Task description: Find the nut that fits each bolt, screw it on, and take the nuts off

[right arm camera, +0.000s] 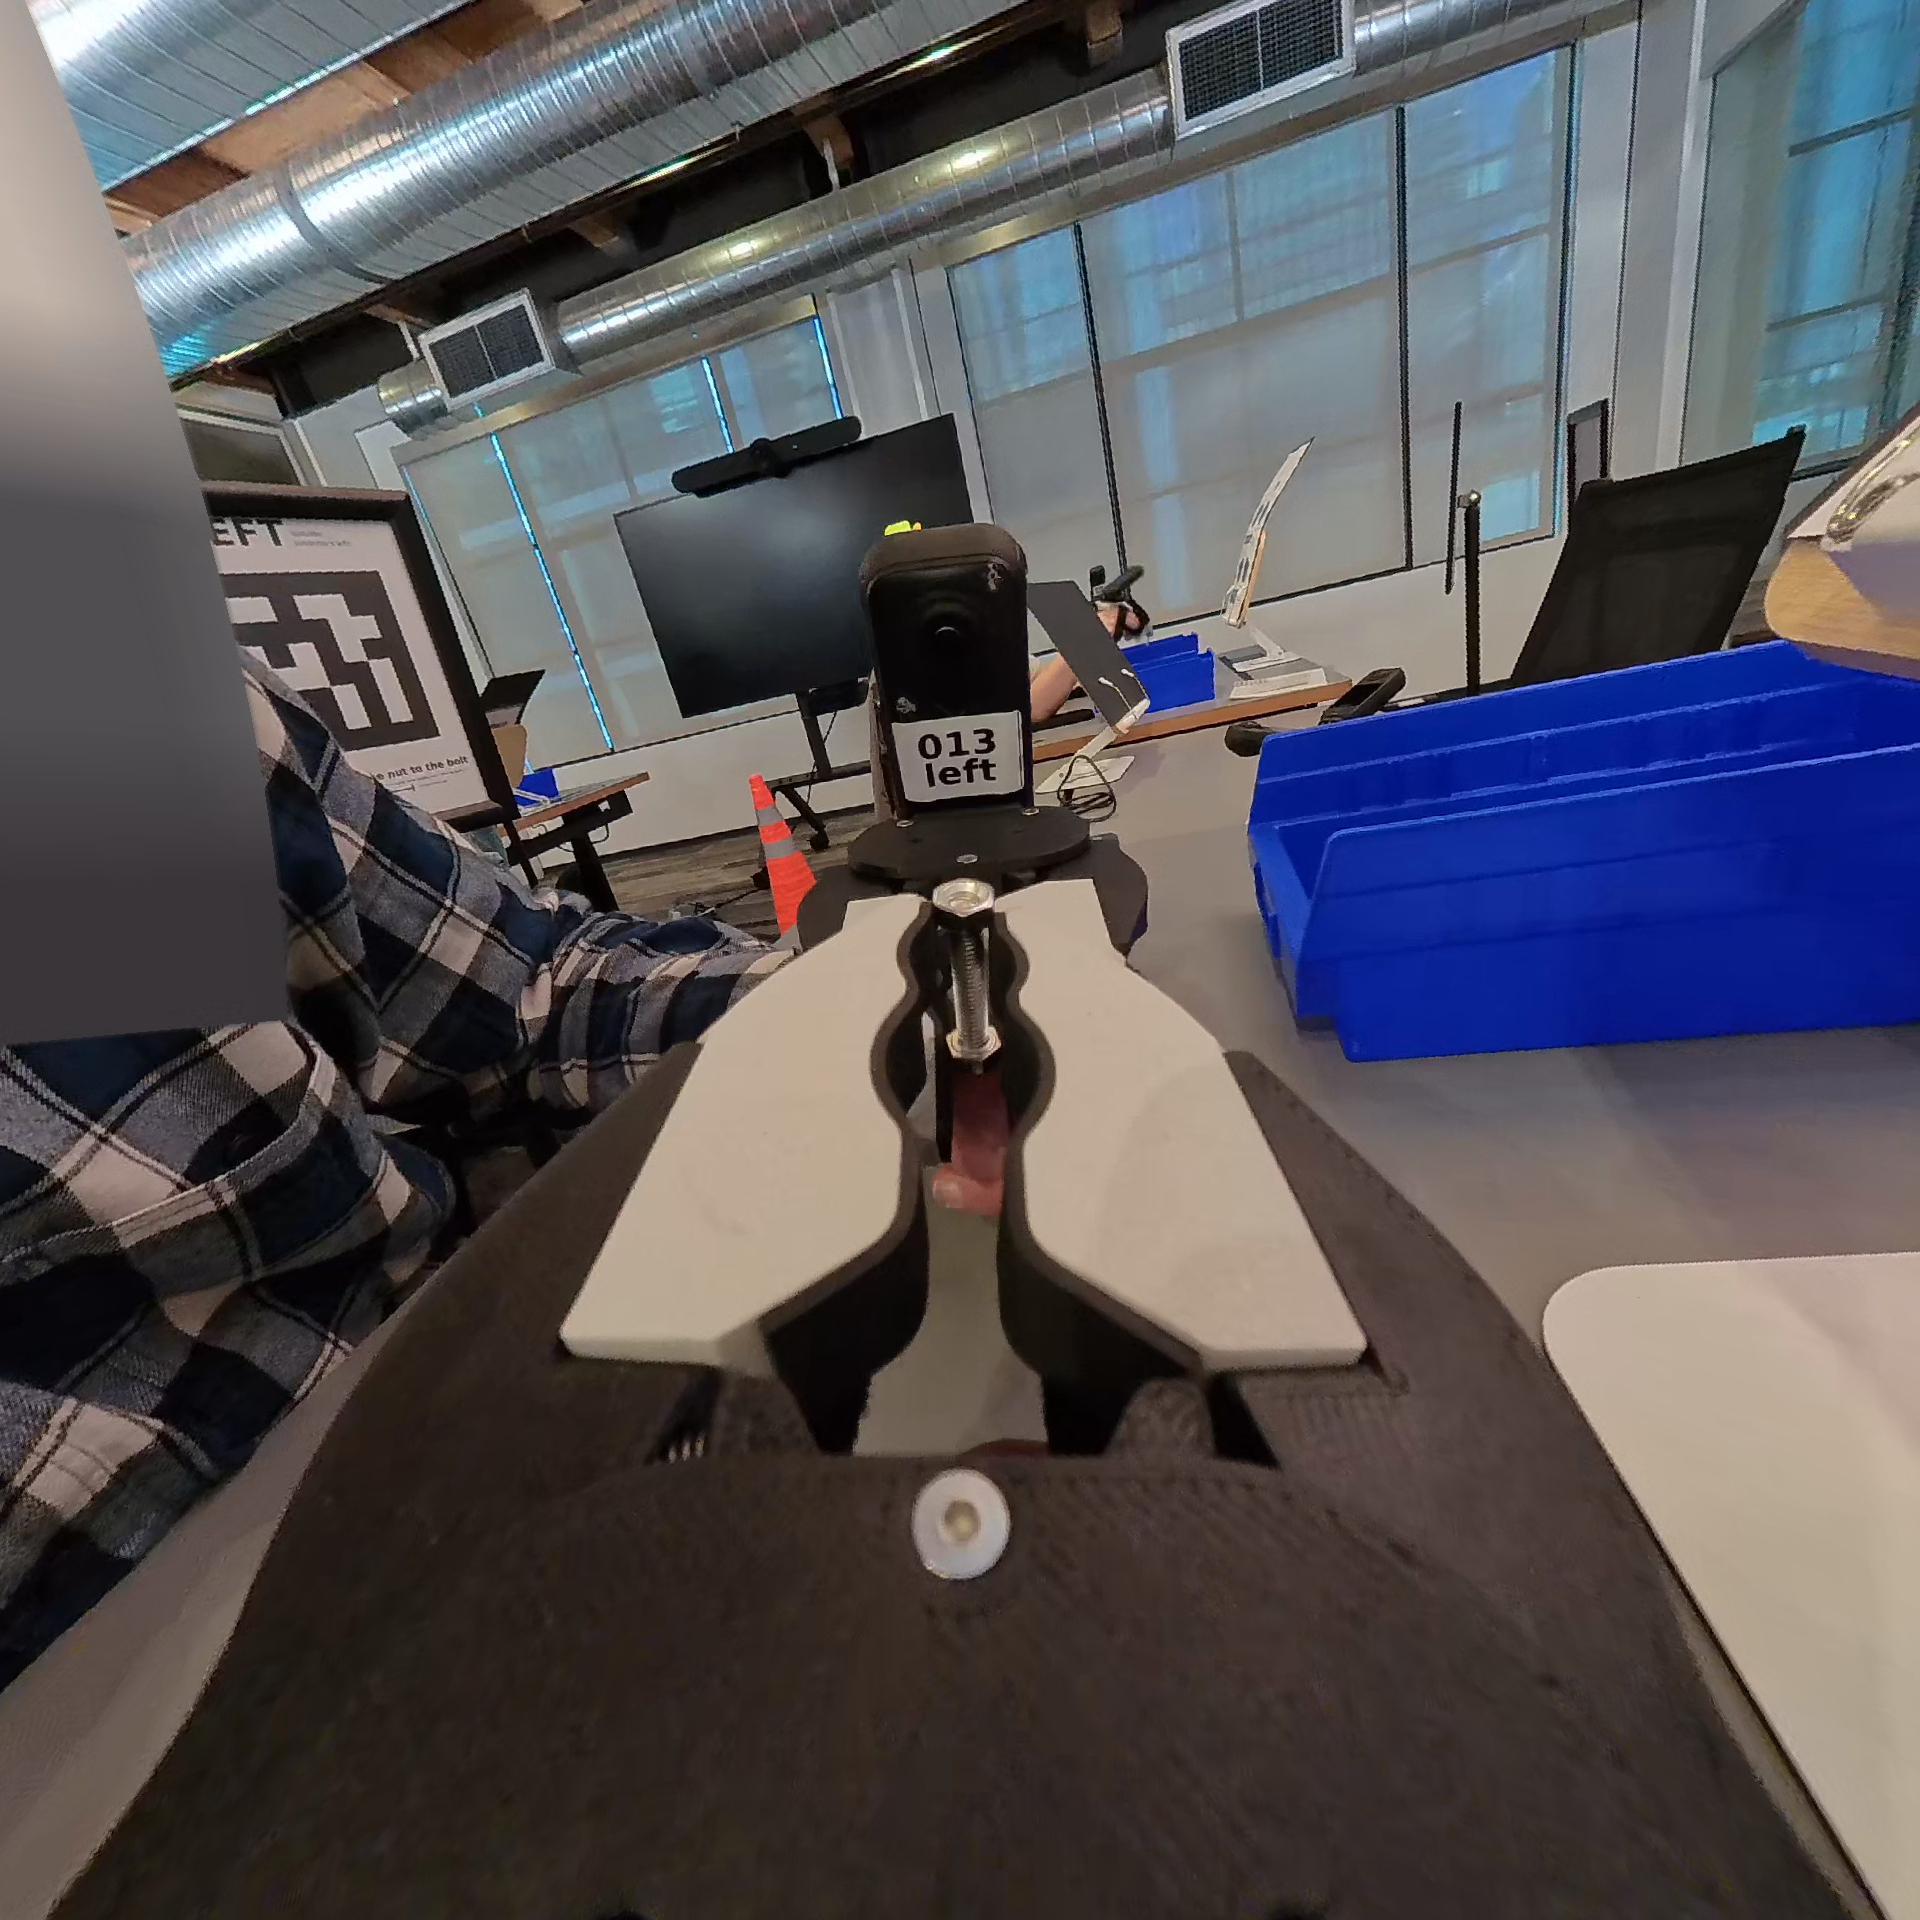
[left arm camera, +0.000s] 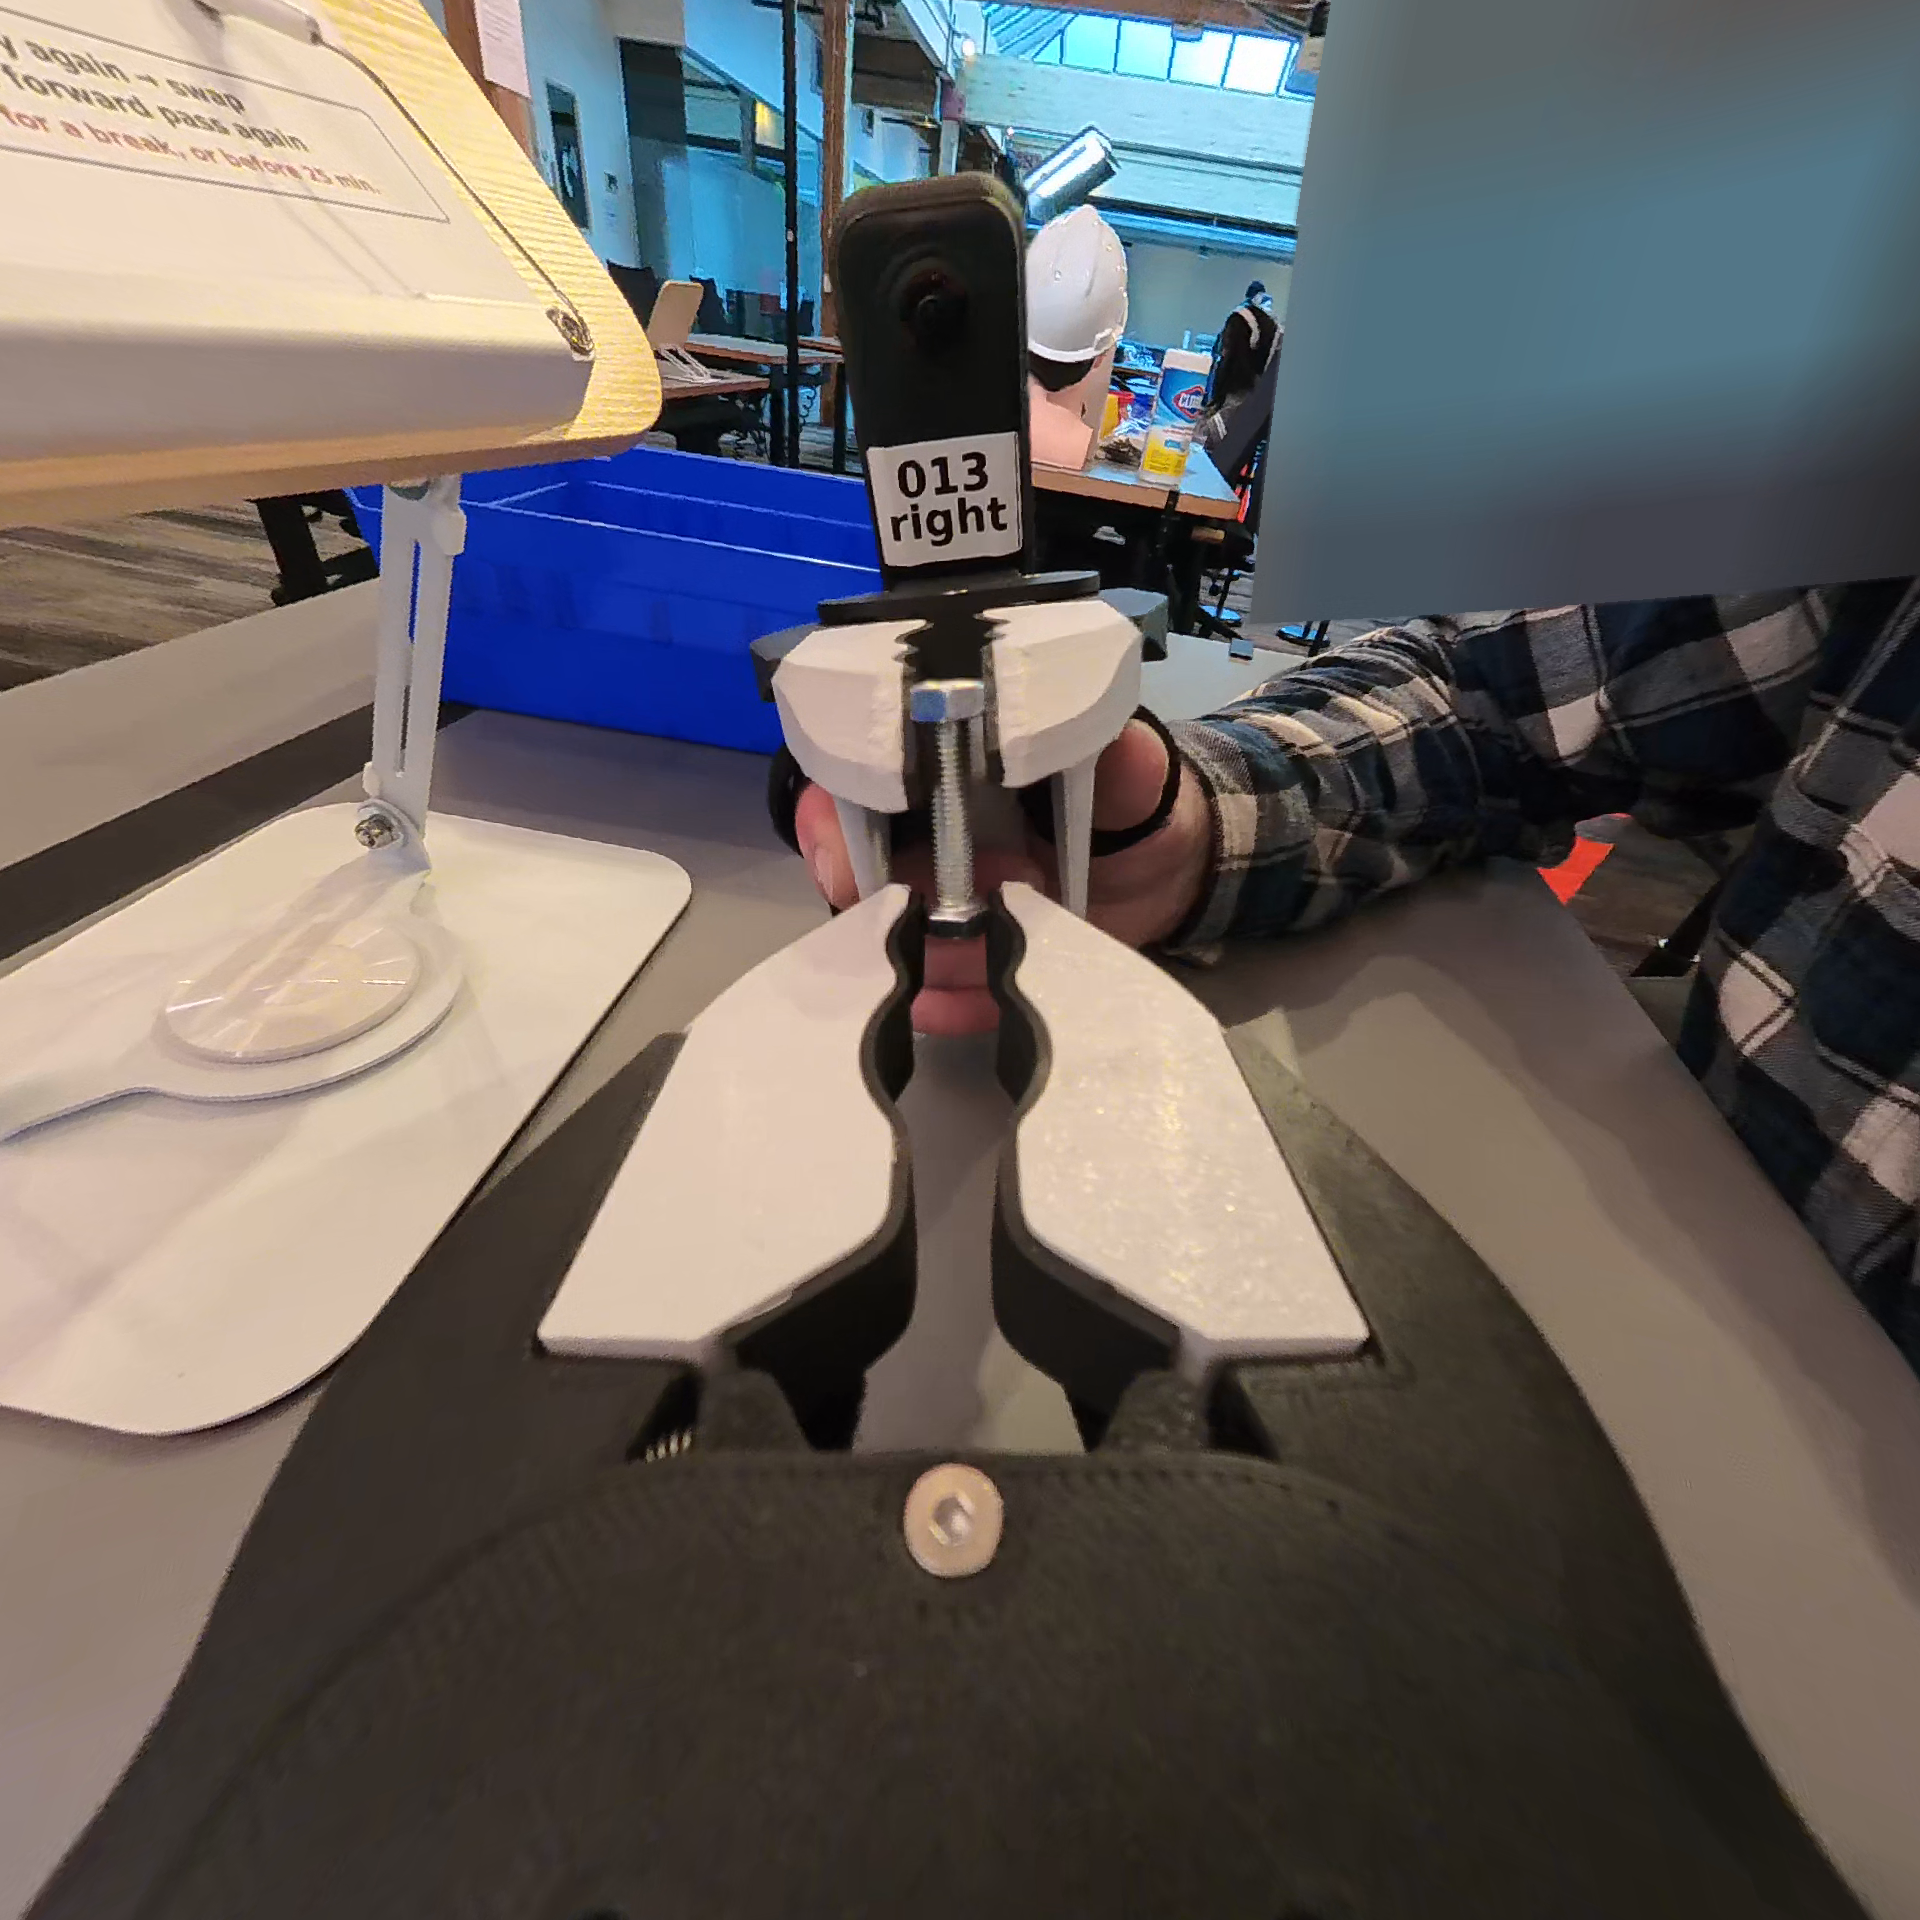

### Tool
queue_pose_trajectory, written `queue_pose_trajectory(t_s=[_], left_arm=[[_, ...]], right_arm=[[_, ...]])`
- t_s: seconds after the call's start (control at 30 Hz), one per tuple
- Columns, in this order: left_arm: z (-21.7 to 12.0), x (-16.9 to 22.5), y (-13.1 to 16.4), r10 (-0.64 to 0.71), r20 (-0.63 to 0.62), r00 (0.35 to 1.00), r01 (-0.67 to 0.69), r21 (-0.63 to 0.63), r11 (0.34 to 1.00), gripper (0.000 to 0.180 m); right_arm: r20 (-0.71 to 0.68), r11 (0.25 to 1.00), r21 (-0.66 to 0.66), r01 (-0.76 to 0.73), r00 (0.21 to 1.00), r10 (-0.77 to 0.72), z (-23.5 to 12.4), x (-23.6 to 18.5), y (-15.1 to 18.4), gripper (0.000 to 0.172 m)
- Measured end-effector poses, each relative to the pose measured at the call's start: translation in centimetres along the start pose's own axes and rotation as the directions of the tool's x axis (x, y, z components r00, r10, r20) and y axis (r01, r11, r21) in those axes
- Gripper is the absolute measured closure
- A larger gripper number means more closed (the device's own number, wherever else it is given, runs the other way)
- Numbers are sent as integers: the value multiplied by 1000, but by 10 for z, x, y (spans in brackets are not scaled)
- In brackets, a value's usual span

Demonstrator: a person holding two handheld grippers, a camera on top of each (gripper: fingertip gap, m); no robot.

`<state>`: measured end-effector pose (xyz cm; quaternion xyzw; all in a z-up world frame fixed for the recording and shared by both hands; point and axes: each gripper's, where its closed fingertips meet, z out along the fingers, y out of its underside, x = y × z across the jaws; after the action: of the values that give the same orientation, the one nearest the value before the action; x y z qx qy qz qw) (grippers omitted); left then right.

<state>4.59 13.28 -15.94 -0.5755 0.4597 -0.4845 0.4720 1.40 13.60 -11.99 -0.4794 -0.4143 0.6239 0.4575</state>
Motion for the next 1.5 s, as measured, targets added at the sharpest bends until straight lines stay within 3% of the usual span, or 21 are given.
queue_pose_trajectory(t_s=[0.23, 0.3, 0.37, 1.0, 1.23, 1.5], left_arm=[[-1, 1, -2, -34, -26, 999, 34, 19, 999, 169], [-1, -2, -1, -49, -9, 999, 49, 6, 999, 161], [-1, 1, -3, -19, -14, 1000, 19, 9, 1000, 170], [-3, 0, -1, 2, 9, 1000, -2, -20, 1000, 171], [-2, 1, 4, 32, 9, 999, -32, -62, 998, 171], [-4, 4, -3, 32, -9, 999, -32, -26, 999, 171]], right_arm=[[3, 1000, 1, 5, 1000, -5, 0, -1, 0, 162], [-1, 1000, 3, 10, 1000, -10, 0, -1, 0, 162], [-6, 1000, 6, 14, 1000, -14, 0, -1, -1, 162], [1, 1000, 15, 4, 1000, -4, 0, 1, -1, 162], [-39, 1000, -3, 10, 999, -10, 1, 7, -1, 123], [-53, 1000, 16, 1, 999, 0, -3, 12, -5, 126]])
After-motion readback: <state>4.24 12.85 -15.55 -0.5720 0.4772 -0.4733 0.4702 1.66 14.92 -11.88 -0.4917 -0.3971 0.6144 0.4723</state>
